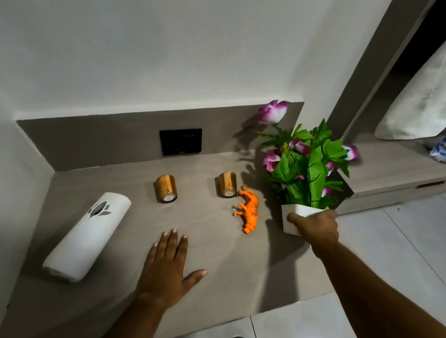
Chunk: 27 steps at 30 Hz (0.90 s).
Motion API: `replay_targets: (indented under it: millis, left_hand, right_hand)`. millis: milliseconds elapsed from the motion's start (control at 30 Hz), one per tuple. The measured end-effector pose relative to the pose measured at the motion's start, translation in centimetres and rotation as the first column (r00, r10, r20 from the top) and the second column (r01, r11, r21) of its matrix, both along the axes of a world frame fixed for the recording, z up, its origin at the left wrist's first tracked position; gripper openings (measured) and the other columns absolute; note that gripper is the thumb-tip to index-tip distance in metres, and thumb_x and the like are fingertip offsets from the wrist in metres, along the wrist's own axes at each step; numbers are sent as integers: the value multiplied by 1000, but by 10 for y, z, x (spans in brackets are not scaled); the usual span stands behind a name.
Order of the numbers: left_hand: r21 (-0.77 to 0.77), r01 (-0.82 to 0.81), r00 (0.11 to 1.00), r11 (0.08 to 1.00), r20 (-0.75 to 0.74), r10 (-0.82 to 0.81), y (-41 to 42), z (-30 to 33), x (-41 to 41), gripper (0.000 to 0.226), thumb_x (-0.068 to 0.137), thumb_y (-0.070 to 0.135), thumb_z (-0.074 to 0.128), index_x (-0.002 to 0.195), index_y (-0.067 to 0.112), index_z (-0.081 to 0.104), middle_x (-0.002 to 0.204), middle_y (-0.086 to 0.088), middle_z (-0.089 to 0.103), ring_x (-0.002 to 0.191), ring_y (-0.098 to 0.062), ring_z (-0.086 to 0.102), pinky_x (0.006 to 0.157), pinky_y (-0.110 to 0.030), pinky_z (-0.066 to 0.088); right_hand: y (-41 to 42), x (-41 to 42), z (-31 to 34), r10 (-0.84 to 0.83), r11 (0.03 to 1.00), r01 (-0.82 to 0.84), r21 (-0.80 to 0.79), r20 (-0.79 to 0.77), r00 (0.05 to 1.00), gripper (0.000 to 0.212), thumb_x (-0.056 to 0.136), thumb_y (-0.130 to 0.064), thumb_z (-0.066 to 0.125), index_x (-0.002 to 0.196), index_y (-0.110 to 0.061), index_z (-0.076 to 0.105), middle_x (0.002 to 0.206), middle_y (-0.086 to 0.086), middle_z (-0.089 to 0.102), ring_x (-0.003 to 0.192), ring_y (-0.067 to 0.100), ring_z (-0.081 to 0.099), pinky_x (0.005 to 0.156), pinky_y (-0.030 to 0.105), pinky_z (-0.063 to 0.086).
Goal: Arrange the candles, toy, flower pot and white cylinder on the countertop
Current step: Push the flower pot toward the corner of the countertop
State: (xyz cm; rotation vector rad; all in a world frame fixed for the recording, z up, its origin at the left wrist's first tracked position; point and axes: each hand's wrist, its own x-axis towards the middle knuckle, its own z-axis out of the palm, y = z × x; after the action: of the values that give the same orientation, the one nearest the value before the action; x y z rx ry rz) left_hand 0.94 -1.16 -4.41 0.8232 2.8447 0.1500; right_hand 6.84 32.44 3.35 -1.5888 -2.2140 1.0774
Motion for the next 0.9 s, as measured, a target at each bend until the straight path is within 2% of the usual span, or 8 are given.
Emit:
replay_targets:
  millis: [67, 167, 267, 367, 467, 600, 767, 900]
  left_hand:
    - [-13, 4, 1000, 1000, -10, -4, 1, 1, 1, 102, 73, 86, 2, 151, 21, -2, 161, -9, -4, 148, -27, -8, 117, -40, -1]
    - [19, -17, 999, 1000, -28, 18, 3, 4, 0, 101, 75, 85, 8, 150, 18, 12, 160, -10, 10, 148, -31, 6, 116, -43, 9]
    - [11, -48, 999, 999, -6, 48, 8, 7, -2, 100, 75, 86, 13, 150, 20, 16, 160, -7, 14, 147, -30, 10, 115, -43, 10]
    - [36, -87, 996, 996, -5, 87, 13, 6, -2, 96, 78, 82, 26, 147, 16, 30, 156, -11, 28, 144, -33, 21, 112, -48, 21]
    - [52, -122, 992, 991, -24, 124, 19, 2, -5, 95, 78, 80, 33, 145, 12, 34, 154, -15, 32, 143, -36, 26, 113, -51, 24]
    - [51, -185, 982, 982, -42, 187, 27, 0, -12, 98, 76, 81, 31, 147, 14, 31, 156, -13, 28, 145, -33, 22, 115, -48, 17]
    - [102, -208, 976, 973, -45, 214, 29, -1, -10, 99, 76, 82, 24, 149, 16, 22, 158, -8, 16, 147, -30, 13, 118, -44, 8]
    - [99, -203, 976, 974, -61, 209, 29, -2, -9, 95, 78, 77, 32, 148, 14, 27, 157, -11, 24, 146, -30, 18, 117, -45, 11]
  right_hand:
    - [3, -7, -3, -6, 1000, 5, -17, -89, 996, 91, 65, -37, 89, 130, 0, 36, 123, 22, 58, 112, 42, 58, 92, 45, 49]
    - [7, -23, -10, -8, 1000, 2, -29, -209, 978, 90, 64, -31, 89, 130, -3, 35, 121, 20, 59, 109, 40, 60, 92, 43, 49]
    - [14, -45, -19, 20, 998, -35, -43, -313, 949, 92, 64, -26, 90, 134, -7, 34, 121, 17, 59, 108, 38, 60, 88, 38, 48]
    - [20, -64, -30, 88, 995, -101, -16, -377, 922, 92, 65, -25, 90, 136, -12, 33, 118, 10, 57, 107, 33, 60, 84, 32, 46]
    - [28, -81, -41, 146, 988, -157, 8, -414, 898, 94, 66, -25, 89, 139, -13, 31, 120, 9, 58, 106, 28, 59, 85, 31, 45]
    - [40, -104, -49, 169, 983, -182, 11, -431, 886, 99, 66, -23, 89, 143, -12, 28, 127, 15, 58, 112, 31, 58, 92, 33, 47]
    - [51, -131, -56, 173, 983, -185, 19, -460, 871, 96, 66, -22, 89, 141, -8, 31, 124, 13, 60, 110, 31, 61, 89, 25, 42]
    - [58, -149, -64, 153, 985, -173, -2, -466, 871, 93, 64, -20, 90, 138, -10, 34, 124, 11, 61, 110, 28, 61, 91, 24, 40]
